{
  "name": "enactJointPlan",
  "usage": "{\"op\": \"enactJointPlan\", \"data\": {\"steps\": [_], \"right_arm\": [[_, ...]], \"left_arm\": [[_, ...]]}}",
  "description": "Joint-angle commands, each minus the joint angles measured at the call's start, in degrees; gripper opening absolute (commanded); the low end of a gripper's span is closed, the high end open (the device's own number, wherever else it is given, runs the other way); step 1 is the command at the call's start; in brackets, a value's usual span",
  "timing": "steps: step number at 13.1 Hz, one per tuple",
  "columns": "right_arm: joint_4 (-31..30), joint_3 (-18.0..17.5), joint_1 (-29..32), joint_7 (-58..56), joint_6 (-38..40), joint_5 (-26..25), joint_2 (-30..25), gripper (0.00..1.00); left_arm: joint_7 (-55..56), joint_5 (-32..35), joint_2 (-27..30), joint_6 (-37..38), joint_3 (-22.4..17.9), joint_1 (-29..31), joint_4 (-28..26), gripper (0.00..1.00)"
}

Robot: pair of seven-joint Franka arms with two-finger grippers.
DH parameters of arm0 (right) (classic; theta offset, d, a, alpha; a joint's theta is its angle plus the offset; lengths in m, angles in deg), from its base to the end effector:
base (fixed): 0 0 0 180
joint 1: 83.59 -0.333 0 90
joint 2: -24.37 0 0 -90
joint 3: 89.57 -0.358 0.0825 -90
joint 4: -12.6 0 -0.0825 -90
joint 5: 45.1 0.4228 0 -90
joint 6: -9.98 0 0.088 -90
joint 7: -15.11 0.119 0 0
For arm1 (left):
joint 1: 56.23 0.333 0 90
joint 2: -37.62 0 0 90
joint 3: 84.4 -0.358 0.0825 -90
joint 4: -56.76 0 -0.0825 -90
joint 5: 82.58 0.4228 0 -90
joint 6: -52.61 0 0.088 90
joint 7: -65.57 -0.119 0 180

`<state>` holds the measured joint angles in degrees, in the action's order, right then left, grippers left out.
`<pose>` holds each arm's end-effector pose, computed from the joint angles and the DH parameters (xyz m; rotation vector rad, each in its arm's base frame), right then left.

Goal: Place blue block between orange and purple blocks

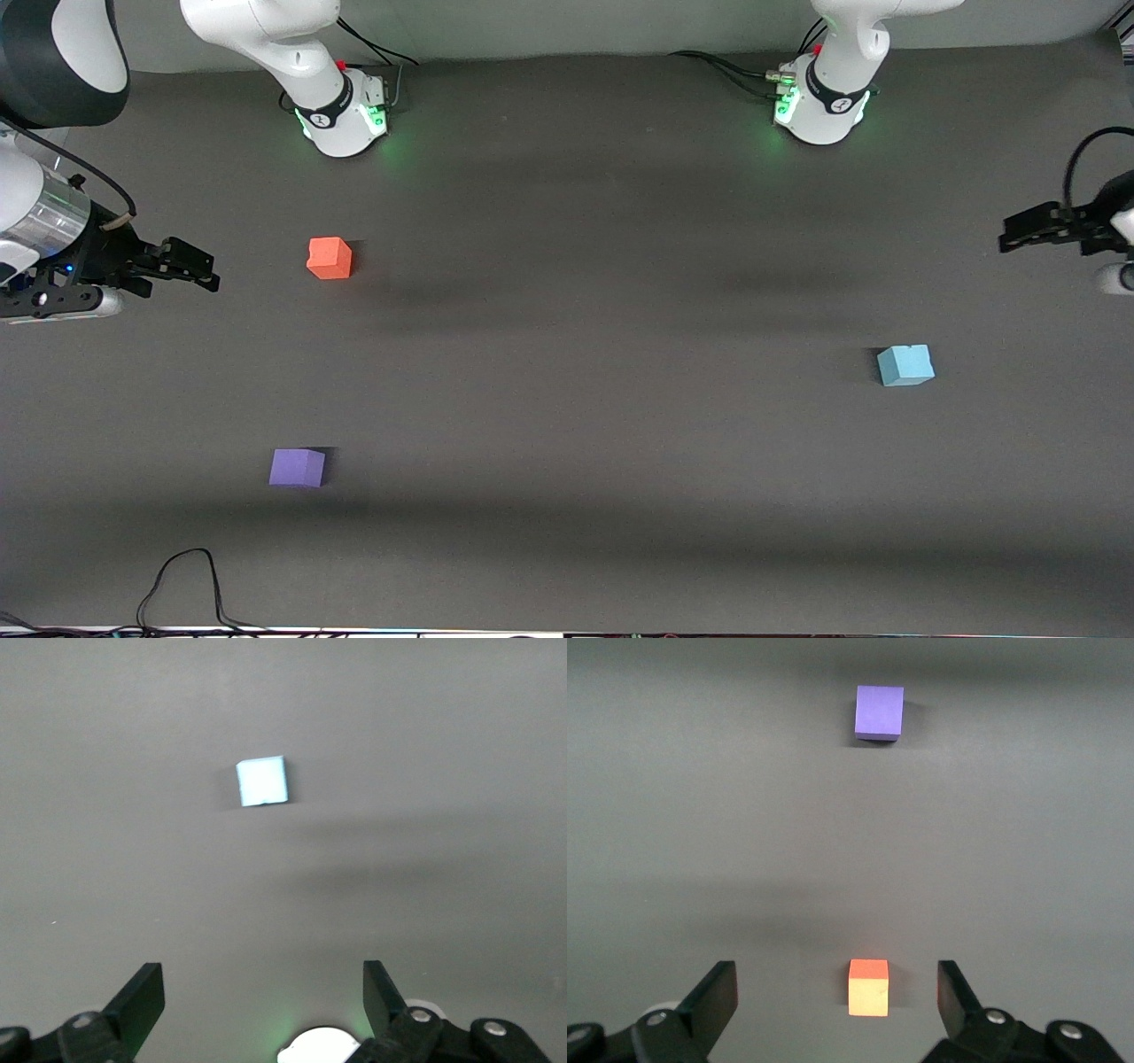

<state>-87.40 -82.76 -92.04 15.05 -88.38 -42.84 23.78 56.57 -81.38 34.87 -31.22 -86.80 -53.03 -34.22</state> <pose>0.5949 0.0209 0.5835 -3.1013 -0.0366 0.0294 0.5900 0.0600 0.6091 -3.1275 0.0919 0.2733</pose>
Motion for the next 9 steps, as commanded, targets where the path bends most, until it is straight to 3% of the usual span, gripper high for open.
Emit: {"op": "enactJointPlan", "data": {"steps": [1,4,9], "right_arm": [[-0.5,0.3,-0.4,1.3,0.4,-0.2,-0.6,1.00],[-0.6,0.3,-0.4,1.4,0.4,-0.2,-0.7,1.00],[-0.7,0.1,-0.6,1.4,0.4,-1.0,-0.8,1.00]], "left_arm": [[-1.9,0.8,5.5,-3.4,0.2,1.8,-7.5,1.00],[-1.8,0.8,7.2,-9.3,0.5,1.5,-13.6,1.00],[-2.0,0.9,2.8,-25.2,0.5,1.4,-24.1,1.00]]}}
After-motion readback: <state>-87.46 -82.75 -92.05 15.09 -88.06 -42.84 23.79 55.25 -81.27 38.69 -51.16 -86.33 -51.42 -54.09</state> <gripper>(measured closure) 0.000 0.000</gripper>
